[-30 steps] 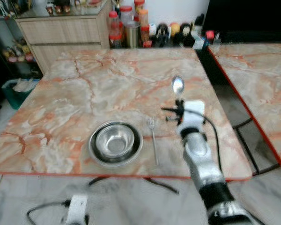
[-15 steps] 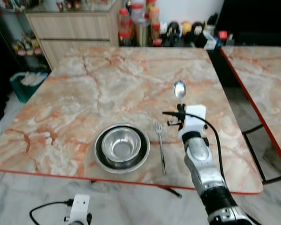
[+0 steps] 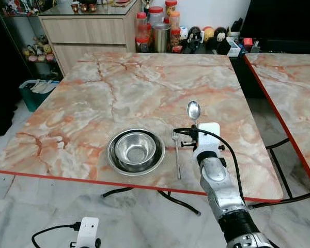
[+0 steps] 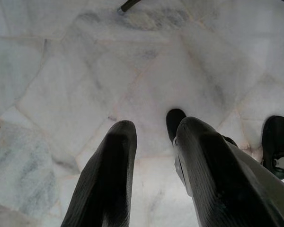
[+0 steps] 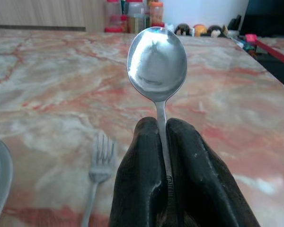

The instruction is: Setting the table

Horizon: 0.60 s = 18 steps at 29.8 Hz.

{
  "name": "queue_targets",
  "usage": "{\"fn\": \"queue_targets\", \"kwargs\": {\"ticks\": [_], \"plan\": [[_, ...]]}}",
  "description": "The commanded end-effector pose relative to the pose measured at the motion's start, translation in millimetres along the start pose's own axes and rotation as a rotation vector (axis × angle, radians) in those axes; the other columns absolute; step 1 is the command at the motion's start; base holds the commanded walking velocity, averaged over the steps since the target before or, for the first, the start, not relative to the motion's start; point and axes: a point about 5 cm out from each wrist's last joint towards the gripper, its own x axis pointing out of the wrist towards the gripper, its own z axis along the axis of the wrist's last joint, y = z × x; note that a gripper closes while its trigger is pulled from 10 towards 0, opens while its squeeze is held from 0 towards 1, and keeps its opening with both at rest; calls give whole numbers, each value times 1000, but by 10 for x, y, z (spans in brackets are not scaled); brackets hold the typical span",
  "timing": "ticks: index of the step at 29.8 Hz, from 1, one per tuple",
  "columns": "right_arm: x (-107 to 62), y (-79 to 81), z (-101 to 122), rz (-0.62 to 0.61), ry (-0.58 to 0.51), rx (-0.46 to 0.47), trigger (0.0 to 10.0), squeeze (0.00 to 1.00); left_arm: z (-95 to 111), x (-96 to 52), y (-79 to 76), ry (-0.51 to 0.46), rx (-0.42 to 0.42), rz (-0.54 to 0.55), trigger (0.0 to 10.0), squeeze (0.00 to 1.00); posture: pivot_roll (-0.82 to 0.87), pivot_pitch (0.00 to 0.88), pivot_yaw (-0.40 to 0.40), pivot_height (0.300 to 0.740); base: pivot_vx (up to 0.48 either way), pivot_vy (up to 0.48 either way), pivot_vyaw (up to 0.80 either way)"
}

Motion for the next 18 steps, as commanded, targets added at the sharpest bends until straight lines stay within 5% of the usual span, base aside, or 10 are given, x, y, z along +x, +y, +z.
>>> {"fn": "queue_targets", "kwargs": {"ticks": [1,10,18], "plan": [[26,-26,15,-15,15,3,10000,0,-56,-10,16,23,10,-1,10000,0,-16,74,18,740,0,0,0],[38,13,-189,34,145,32,10000,0,-73,-14,18,27,23,-8,10000,0,-11,59,16,740,0,0,0],[18,88,-168,54,144,41,10000,0,-94,-19,23,32,27,-9,10000,0,-13,53,14,740,0,0,0]]}}
